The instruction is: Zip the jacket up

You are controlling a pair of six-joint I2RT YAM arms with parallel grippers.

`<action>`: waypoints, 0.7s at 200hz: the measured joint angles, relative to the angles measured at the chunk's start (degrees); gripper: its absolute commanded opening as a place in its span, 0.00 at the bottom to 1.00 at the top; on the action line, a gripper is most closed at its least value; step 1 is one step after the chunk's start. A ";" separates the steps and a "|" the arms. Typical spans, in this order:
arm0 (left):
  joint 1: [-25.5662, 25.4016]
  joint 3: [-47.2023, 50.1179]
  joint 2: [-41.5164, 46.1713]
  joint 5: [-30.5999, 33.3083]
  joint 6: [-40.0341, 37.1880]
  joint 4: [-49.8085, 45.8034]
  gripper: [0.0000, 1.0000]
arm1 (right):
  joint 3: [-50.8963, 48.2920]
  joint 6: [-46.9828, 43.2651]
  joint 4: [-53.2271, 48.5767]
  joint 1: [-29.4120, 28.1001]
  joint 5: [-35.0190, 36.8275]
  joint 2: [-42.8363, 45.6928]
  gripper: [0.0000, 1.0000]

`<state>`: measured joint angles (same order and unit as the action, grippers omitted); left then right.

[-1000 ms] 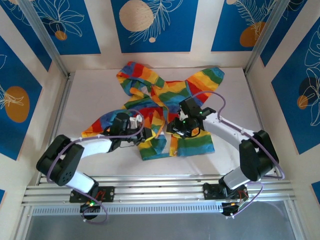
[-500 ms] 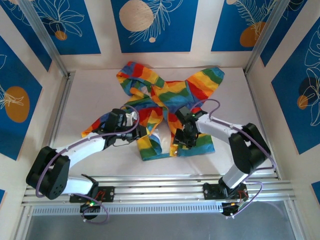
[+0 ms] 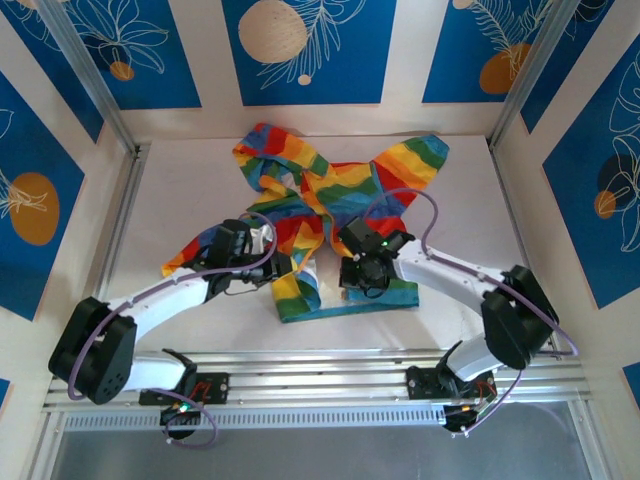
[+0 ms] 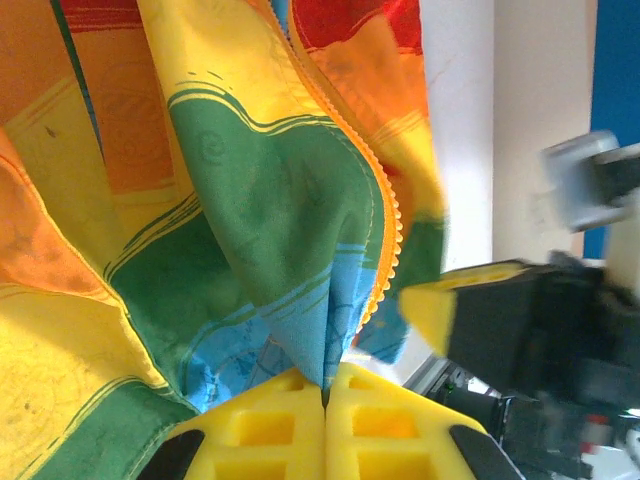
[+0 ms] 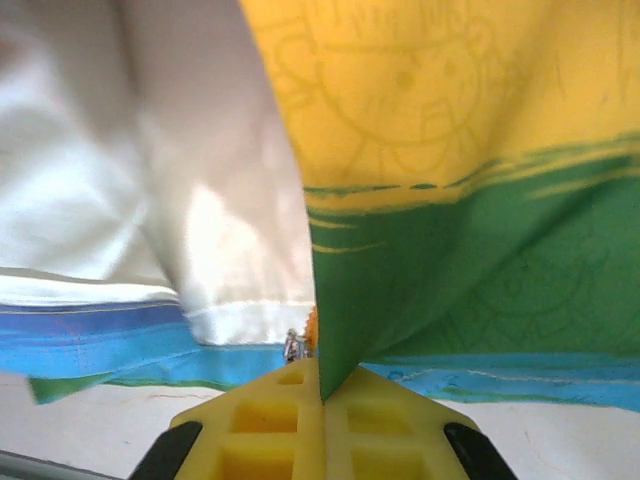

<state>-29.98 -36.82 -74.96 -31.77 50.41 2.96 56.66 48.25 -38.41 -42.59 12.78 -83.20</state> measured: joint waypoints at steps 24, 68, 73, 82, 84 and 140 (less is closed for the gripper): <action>-3.26 -2.27 -1.57 2.64 -1.14 -0.90 0.00 | 0.00 -3.04 3.28 0.11 1.22 2.12 0.05; -7.17 -3.54 -6.78 5.97 -1.42 0.00 0.00 | -1.53 -5.92 7.50 0.13 -1.22 1.55 0.36; -7.28 -3.50 -7.19 6.25 -1.40 0.00 0.00 | -2.16 -5.77 7.87 0.22 -1.57 1.62 0.38; -7.34 -3.30 -7.82 6.82 -1.33 0.26 0.00 | -3.43 -6.03 8.39 0.39 -2.29 1.66 0.39; -7.34 -3.26 -7.96 6.86 -1.31 0.39 0.00 | -3.65 -6.03 8.41 0.42 -2.36 1.68 0.40; -7.48 -2.97 -10.34 7.91 -1.25 1.90 0.00 | -8.87 -2.64 7.91 6.88 -5.11 5.40 0.45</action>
<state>-37.45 -39.79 -85.30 -23.86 49.17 4.86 47.79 45.60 -30.50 -35.70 7.66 -77.80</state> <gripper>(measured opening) 0.040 0.438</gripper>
